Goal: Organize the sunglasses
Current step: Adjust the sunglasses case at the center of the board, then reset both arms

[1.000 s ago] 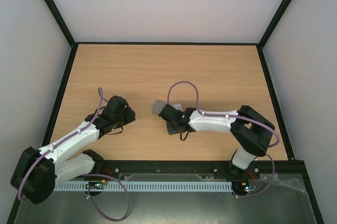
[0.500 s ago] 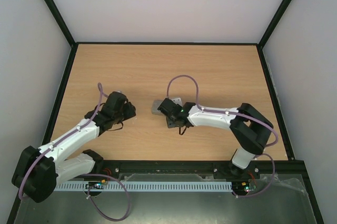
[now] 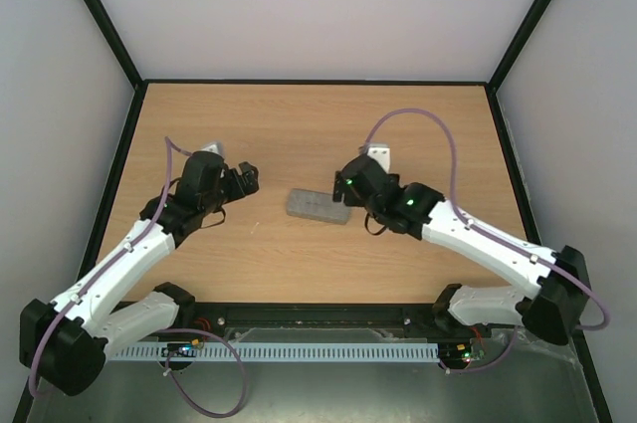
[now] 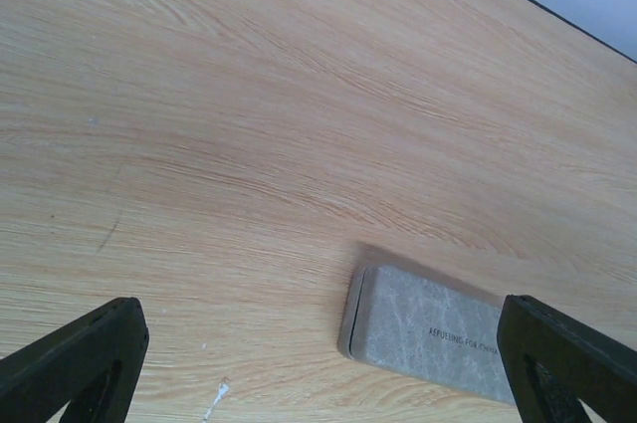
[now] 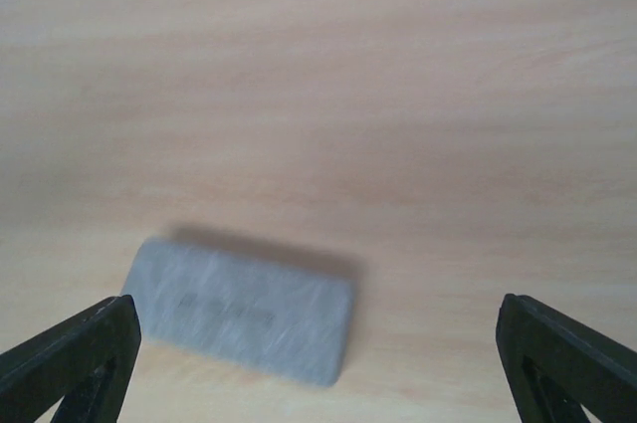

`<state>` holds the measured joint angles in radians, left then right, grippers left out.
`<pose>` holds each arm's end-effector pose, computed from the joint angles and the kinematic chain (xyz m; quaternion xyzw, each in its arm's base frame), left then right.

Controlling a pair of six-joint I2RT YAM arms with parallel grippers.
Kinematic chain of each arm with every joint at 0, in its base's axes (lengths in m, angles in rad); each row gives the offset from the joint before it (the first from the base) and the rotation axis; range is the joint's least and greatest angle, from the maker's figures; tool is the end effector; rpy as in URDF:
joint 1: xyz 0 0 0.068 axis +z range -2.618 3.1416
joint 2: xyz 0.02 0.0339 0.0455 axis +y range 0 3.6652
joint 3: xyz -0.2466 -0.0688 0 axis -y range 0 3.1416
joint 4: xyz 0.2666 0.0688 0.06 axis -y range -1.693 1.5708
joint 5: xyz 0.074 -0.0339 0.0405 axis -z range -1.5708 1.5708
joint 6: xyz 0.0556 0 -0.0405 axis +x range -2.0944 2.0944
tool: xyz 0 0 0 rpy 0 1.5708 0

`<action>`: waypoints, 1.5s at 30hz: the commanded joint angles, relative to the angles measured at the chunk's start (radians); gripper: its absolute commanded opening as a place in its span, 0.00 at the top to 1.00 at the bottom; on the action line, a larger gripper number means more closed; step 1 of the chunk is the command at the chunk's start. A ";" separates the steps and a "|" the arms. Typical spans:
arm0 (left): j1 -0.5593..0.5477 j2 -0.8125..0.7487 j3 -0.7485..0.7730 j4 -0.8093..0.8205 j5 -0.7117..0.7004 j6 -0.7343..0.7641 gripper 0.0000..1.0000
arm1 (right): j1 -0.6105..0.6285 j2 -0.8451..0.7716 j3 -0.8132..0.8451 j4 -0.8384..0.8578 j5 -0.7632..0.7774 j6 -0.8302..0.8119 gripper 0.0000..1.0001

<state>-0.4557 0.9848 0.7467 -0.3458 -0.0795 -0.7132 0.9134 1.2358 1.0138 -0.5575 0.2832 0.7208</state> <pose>0.2398 -0.1126 0.2430 -0.1317 0.8703 -0.2319 0.4140 0.1973 0.2302 0.2567 -0.0337 0.9145 0.1891 0.3561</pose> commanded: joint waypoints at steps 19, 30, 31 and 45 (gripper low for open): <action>0.297 -0.041 -0.379 0.613 -0.155 0.316 0.01 | -0.582 -0.211 -0.396 0.725 0.183 -0.284 0.02; 0.507 0.190 -0.367 0.871 -0.015 0.442 0.01 | -0.767 -0.114 -0.545 1.035 0.145 -0.310 0.01; 0.513 0.211 -0.368 0.914 -0.018 0.463 0.01 | -0.777 -0.090 -0.544 1.045 0.140 -0.309 0.01; 0.623 0.514 -0.327 1.202 0.142 0.475 0.01 | -0.827 0.117 -0.610 1.312 0.191 -0.375 0.01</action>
<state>0.1642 1.4693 0.3805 0.7166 0.0124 -0.2535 0.0975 1.3216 0.4297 0.6056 0.4294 0.3641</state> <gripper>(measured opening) 0.993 0.986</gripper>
